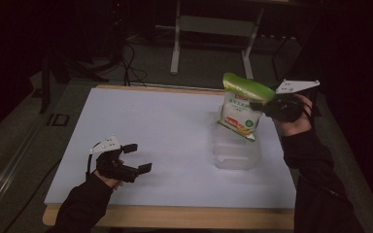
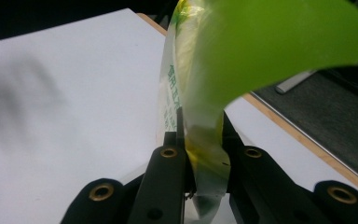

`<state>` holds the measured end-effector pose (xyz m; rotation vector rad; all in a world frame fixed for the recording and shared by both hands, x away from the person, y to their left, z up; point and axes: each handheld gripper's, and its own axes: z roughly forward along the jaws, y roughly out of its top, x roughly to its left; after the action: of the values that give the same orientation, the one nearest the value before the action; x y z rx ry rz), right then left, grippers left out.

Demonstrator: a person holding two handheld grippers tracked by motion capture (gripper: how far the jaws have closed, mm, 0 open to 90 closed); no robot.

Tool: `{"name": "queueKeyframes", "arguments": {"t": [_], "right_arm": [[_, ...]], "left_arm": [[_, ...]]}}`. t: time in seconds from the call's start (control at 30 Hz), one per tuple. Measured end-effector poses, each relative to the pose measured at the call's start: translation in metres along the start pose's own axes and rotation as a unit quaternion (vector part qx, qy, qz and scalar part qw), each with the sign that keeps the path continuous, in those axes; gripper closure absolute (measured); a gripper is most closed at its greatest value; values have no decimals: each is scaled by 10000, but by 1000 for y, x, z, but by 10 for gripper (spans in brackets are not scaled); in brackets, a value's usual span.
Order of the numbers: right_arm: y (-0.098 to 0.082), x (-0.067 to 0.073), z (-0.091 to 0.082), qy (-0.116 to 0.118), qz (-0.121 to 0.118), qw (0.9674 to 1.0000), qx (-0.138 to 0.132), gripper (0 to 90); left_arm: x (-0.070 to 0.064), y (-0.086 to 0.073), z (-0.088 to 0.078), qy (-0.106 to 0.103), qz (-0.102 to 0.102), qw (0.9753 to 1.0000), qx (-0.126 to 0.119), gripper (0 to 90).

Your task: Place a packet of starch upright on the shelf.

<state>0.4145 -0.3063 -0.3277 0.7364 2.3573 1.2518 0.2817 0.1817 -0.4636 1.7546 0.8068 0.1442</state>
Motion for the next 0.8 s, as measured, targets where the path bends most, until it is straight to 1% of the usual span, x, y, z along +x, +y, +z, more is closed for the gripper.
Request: {"name": "queueKeyframes", "arguments": {"t": [0.07,0.1,0.17,0.23,0.33,0.37,0.43,0.47,0.5,0.57,0.63,0.73,0.8], "right_arm": [[0,-6,4,-68,44,10000,7,860],[0,-9,6,-91,38,9999,20,860],[1,-14,11,-142,4,9999,17,860],[1,-19,17,-170,12,9998,41,860],[2,-28,27,-164,30,9998,79,860],[3,-32,31,-125,94,9998,101,860],[4,-38,37,-127,108,9998,150,860],[5,-40,40,-116,69,9997,179,859],[6,-42,44,-138,1,9997,215,859],[7,-46,52,-185,-62,9994,275,859],[6,-49,59,-181,-14,9993,314,859],[4,-54,69,-149,65,9992,359,858],[1,-56,75,-131,35,9994,331,858]], "left_arm": [[0,-3,0,1,-26,10000,-31,8],[1,-5,0,-17,-51,10000,-64,8],[1,-7,1,0,-58,10000,-57,8],[2,-9,2,-30,-94,9999,-68,8],[4,-12,4,-30,-103,9999,-42,8],[4,-12,5,-31,-82,10000,-25,8],[3,-13,6,-30,-26,10000,2,8],[3,-13,6,-49,-32,10000,-3,8],[4,-13,6,-61,-39,10000,-2,8],[4,-14,6,-57,-64,10000,-18,8],[6,-15,7,-67,-89,9999,-13,8],[6,-16,7,-49,-66,10000,48,8],[6,-18,8,-104,-99,9999,49,8]]}}
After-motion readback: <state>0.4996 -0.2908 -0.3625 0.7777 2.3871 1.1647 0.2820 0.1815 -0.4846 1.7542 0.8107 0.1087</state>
